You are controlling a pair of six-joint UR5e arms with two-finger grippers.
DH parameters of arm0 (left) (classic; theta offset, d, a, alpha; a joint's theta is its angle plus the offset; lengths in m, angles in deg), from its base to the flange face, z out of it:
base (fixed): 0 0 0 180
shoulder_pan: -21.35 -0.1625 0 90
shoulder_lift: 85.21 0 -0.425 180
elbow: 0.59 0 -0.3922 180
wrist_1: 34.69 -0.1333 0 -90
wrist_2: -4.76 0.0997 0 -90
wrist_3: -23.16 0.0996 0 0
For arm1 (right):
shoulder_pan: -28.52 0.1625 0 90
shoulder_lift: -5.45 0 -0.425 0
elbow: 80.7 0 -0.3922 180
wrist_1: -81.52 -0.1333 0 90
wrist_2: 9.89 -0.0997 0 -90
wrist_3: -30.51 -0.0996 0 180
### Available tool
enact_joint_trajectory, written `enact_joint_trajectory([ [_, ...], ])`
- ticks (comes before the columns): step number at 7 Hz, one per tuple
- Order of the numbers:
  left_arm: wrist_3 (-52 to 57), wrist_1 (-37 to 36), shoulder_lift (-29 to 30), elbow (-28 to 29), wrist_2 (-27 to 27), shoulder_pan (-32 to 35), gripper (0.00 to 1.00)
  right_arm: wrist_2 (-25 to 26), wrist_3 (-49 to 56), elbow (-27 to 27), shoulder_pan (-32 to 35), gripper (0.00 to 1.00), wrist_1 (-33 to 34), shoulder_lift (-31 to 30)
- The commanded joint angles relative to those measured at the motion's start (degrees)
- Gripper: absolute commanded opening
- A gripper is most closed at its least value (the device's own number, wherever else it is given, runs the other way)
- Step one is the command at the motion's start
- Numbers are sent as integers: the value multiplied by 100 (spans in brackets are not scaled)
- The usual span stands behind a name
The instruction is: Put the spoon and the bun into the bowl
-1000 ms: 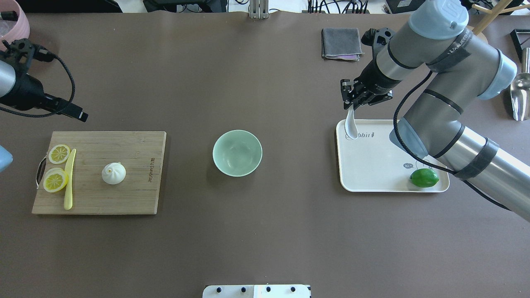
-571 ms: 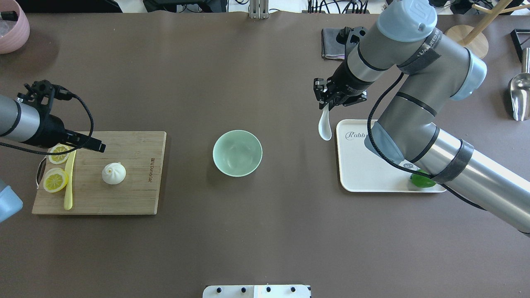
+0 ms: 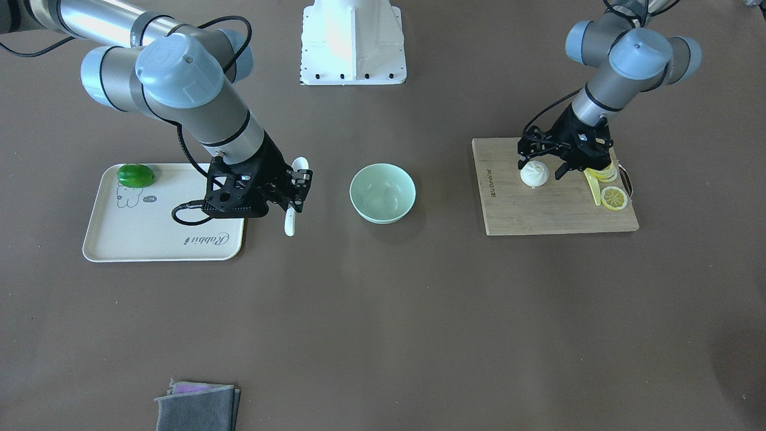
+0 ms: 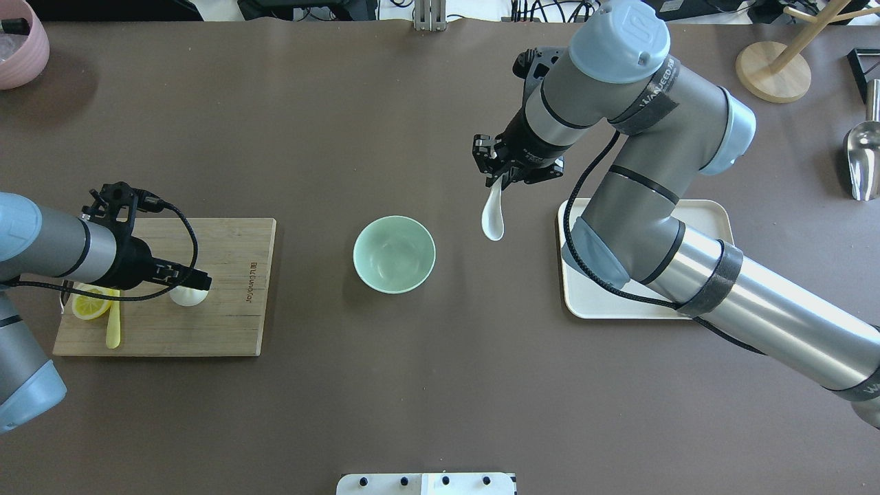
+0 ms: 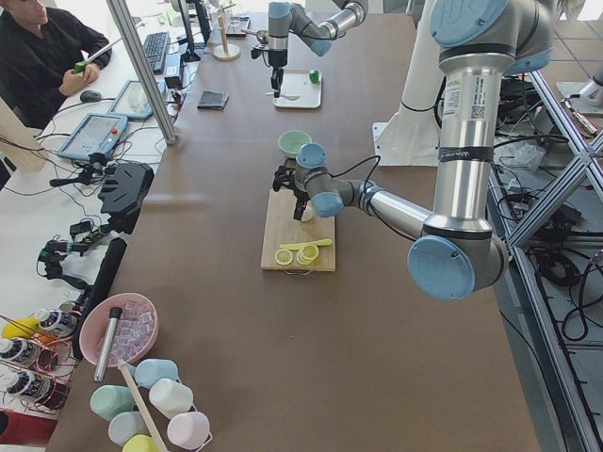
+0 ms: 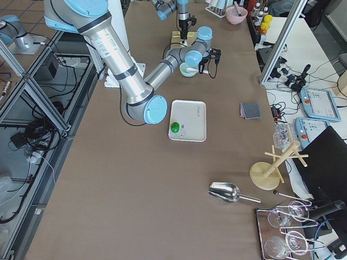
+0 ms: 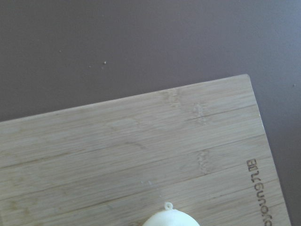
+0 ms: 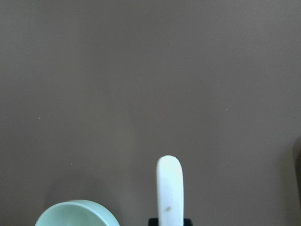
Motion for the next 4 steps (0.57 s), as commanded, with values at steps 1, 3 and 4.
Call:
enact_joint_trajectory([
  [1, -22, 13, -5, 18, 43, -77, 8, 121, -42, -8, -100, 0, 0, 97],
  [3, -31, 4, -57, -199, 26, 27, 0, 235, -260, -52, -292, 0, -9, 254],
  [4, -13, -5, -66, -288, -166, 289, 0, 505, -393, -52, -485, 0, -61, 273],
])
